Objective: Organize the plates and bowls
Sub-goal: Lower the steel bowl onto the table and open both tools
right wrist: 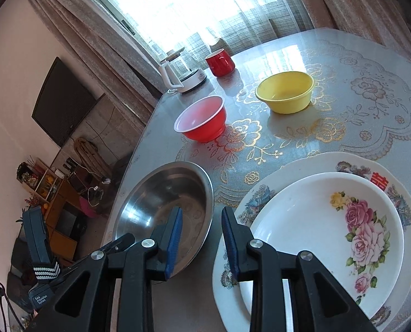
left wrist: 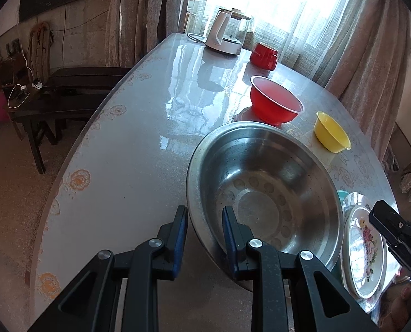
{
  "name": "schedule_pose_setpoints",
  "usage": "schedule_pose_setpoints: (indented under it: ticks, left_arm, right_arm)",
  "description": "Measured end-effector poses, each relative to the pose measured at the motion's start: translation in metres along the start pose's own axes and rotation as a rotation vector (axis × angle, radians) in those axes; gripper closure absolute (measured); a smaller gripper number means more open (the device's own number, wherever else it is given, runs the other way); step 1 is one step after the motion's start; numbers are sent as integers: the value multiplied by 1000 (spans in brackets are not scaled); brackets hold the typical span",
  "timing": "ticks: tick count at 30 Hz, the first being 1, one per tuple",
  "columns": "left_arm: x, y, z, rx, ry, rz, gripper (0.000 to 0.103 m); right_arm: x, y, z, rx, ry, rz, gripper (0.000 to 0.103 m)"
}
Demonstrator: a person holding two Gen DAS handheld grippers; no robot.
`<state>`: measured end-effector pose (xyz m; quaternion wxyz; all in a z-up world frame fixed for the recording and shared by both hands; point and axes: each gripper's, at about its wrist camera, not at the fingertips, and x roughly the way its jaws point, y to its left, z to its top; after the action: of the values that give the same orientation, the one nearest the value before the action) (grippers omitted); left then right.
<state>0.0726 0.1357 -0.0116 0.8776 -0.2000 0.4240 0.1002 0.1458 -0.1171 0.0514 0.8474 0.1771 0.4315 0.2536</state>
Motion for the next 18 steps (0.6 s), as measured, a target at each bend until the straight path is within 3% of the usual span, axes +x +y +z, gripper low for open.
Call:
schedule_pose_setpoints:
  ticks: [1,6,11,18]
  left_arm:
    - [-2,1,1,-9,-6,0,76]
    - [-14,-1,9,-27,-46,-4,50]
    - [-17,-19,15,4,-35,-22,35]
    - [-16,-54,22,72,-19,-49,24]
  right_arm:
    - [-3,-3,2,8,-12,-3,73]
    - [-16,-21,10,41,-51,-36,73]
    - [-27,-38,15,67,-71,-70,73]
    - [-38,-61,25,83,-78,-112,73]
